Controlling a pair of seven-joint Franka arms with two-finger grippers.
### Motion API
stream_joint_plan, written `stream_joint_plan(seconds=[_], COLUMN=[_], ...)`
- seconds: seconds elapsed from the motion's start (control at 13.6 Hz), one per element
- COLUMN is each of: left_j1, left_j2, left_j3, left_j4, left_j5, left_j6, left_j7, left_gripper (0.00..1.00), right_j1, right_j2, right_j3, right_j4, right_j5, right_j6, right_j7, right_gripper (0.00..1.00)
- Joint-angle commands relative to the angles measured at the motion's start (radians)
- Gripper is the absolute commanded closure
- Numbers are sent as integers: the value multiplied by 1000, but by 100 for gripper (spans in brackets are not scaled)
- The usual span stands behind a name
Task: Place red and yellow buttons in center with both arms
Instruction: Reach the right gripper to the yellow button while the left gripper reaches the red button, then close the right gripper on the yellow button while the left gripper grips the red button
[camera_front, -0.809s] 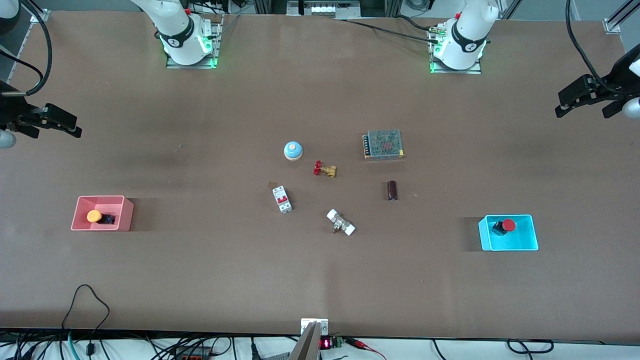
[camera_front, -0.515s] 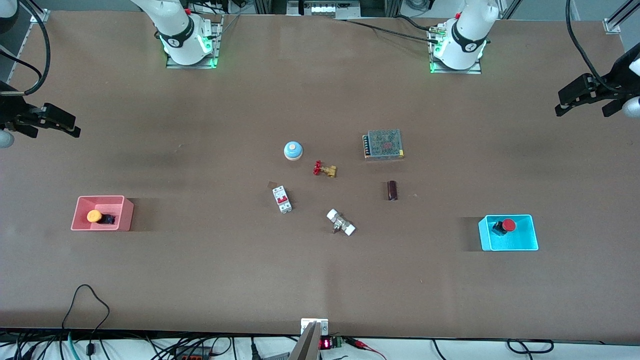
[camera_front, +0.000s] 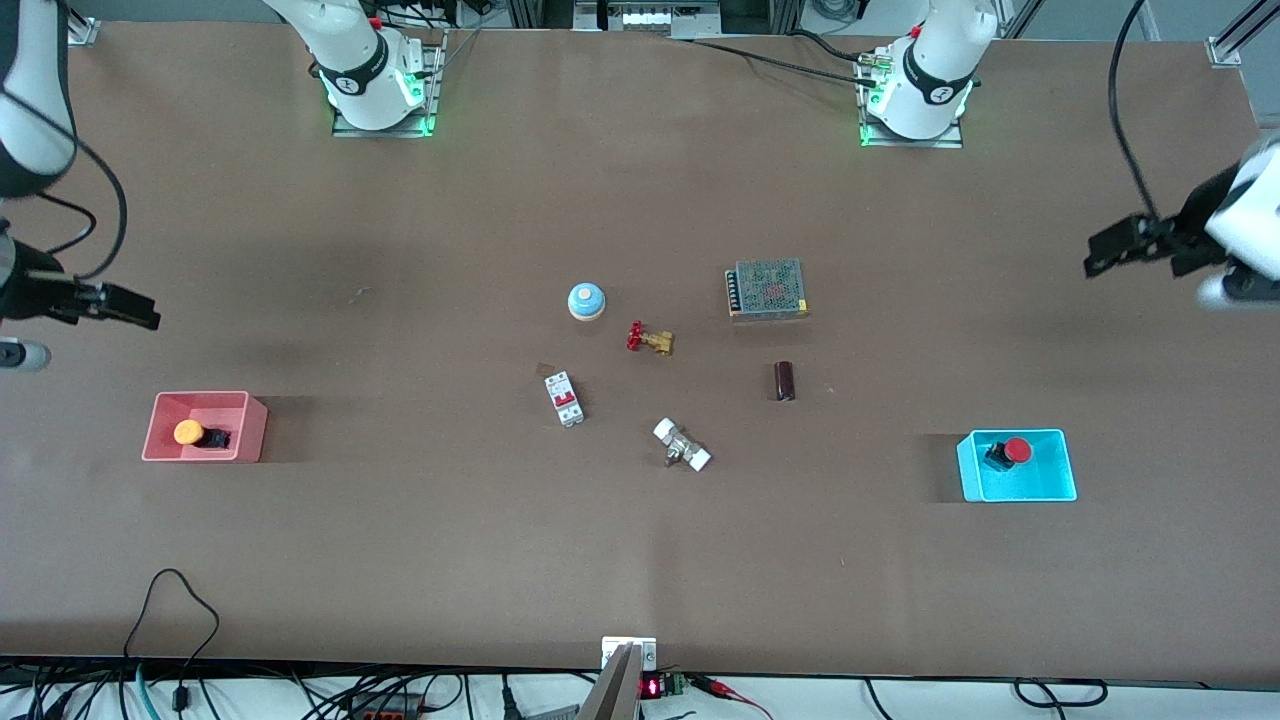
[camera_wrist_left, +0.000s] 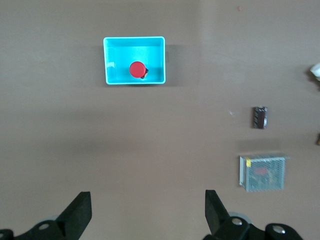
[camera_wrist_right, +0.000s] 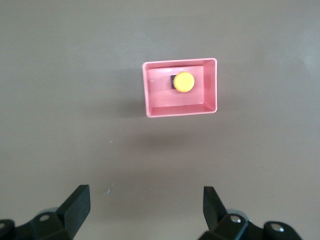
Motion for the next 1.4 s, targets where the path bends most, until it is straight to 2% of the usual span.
stream_joint_plan(seconds=[0.0,0.15,0.29,0.51,0.66,0.96,1.32], left_j1=[9,32,34,40,41,73,77], left_j2=[109,169,230,321,390,500,560], left_j3=[6,5,5,5,5,5,5], left_j4=[25,19,17,16,16,16,16], left_j5=[4,4,4,2,1,1,-2], left_j6=[76,148,209,321,400,521,595], left_j7=[-2,2,7,8,10,14,14], left_gripper=[0,0,0,0,0,0,0], right_j1=[-11,-15,-44,-69,-78,-103,-120], right_j2=[106,174,241,332,357,416,444], right_j3=[9,9,11,11,11,14,15], right_j4=[18,36,44,44,48,67,65], right_j5=[-54,-90,-79,-9,63,143,148], right_j6=[67,156,243,389,421,486,504], right_j7=[2,-7,-39,-131,-200,-366,-447], right_gripper=[0,0,0,0,0,0,0])
